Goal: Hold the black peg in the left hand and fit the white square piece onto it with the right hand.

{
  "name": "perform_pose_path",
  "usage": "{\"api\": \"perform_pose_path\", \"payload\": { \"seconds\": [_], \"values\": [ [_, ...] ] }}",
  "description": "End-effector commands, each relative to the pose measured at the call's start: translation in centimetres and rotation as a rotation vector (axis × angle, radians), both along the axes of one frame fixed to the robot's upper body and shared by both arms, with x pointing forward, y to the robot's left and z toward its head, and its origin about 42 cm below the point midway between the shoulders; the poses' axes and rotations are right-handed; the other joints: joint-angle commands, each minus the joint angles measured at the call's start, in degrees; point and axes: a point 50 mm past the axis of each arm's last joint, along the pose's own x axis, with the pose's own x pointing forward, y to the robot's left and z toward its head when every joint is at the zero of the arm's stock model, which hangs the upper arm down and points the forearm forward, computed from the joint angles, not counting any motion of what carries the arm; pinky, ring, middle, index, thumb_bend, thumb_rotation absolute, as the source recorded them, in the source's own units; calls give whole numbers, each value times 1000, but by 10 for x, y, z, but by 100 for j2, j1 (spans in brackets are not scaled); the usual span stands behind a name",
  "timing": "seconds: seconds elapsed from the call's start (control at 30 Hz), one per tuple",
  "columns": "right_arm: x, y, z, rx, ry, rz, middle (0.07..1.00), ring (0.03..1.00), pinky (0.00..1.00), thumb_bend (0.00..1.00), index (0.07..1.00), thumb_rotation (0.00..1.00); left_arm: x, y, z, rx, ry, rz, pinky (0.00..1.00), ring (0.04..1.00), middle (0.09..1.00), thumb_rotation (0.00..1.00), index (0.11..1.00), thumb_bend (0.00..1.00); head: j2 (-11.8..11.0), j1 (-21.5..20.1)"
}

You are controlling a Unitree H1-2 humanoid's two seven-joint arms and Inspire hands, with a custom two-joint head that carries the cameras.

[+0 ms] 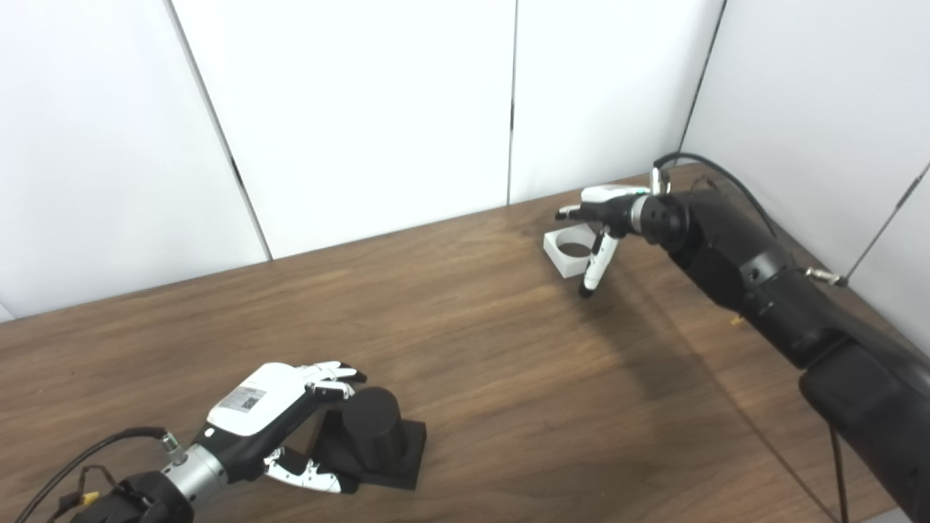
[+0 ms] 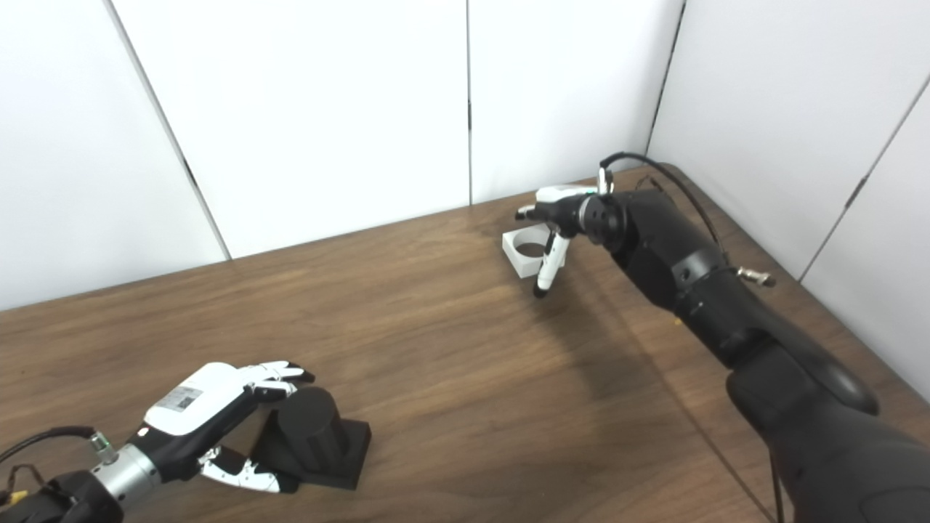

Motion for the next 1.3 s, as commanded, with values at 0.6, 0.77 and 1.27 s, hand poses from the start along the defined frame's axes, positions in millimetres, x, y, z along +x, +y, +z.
{"api": "perform_pose_path", "payload": {
  "seconds": [0.6, 0.77, 1.27],
  "values": [
    [8, -6, -8, -133, -48, 86, 901, 869, 737, 805, 767, 249, -25, 18, -31, 175, 123, -22, 835, 897, 866, 61, 490, 524, 108, 6],
    [5, -13, -8, -149, -63, 95, 873, 858, 724, 759, 656, 212, -26, 19, -30, 182, 124, -20, 838, 899, 868, 61, 491, 524, 131, 16],
    [1, -23, -3, -199, -75, 108, 805, 800, 686, 517, 487, 142, -26, 19, -30, 174, 125, -19, 840, 903, 870, 61, 490, 524, 198, -1]
  ]
}}
